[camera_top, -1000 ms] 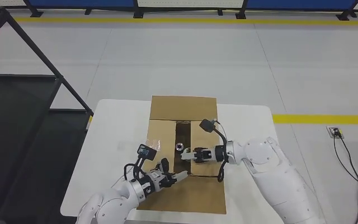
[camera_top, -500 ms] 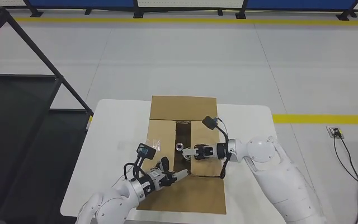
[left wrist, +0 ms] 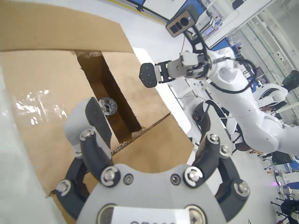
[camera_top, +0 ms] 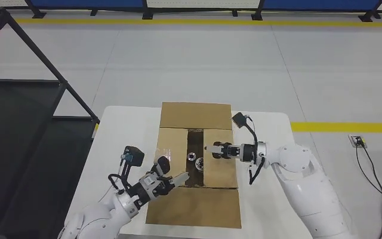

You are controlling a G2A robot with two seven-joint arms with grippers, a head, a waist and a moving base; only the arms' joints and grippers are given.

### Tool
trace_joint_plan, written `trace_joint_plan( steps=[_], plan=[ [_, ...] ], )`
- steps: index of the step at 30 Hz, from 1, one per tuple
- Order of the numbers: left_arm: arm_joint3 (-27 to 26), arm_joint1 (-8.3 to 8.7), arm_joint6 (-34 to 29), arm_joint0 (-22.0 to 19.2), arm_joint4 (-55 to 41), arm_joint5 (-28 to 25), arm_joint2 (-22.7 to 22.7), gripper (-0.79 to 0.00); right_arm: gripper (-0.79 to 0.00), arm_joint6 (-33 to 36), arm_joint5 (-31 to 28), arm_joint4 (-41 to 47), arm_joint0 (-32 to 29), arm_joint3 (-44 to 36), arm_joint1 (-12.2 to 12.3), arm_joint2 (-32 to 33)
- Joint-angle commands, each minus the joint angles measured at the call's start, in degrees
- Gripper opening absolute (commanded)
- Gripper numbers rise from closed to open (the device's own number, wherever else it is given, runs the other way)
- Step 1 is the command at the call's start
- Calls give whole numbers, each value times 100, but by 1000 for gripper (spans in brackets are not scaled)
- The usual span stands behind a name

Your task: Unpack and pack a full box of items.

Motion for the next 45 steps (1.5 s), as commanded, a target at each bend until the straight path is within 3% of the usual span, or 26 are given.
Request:
trace_joint_plan(
  steps=[1,9,15,19,24,33,38,45],
  plan=[
    [-162,36,-27,232,-472,-157,-463,0,0,-828,150,-84,27,149,-15,99],
    [-281,188,-702,1213,-1613,-946,-2271,0,0,-1091,170,53,54,276,-25,150],
    [-281,188,-702,1213,-1613,-946,-2271,0,0,-1091,170,53,54,276,-25,150],
    [-320,190,-682,1200,-1594,-961,-2207,0,0,-1536,301,61,226,536,-82,6],
    [-187,231,-1001,1105,-1961,-1040,-1959,0,0,-2362,126,-97,903,1648,-179,-118],
    [630,354,-1954,1544,-2411,-1242,-2270,0,0,-2874,-323,-300,2082,4000,-459,-668],
    [1036,429,-2669,1632,-2520,-1283,-2113,0,0,-2581,-637,-46,2529,5012,-657,-878],
    [1186,474,-3089,1373,-2362,-1251,-1313,0,0,-1874,-1070,339,2951,5804,-857,-966]
  ],
)
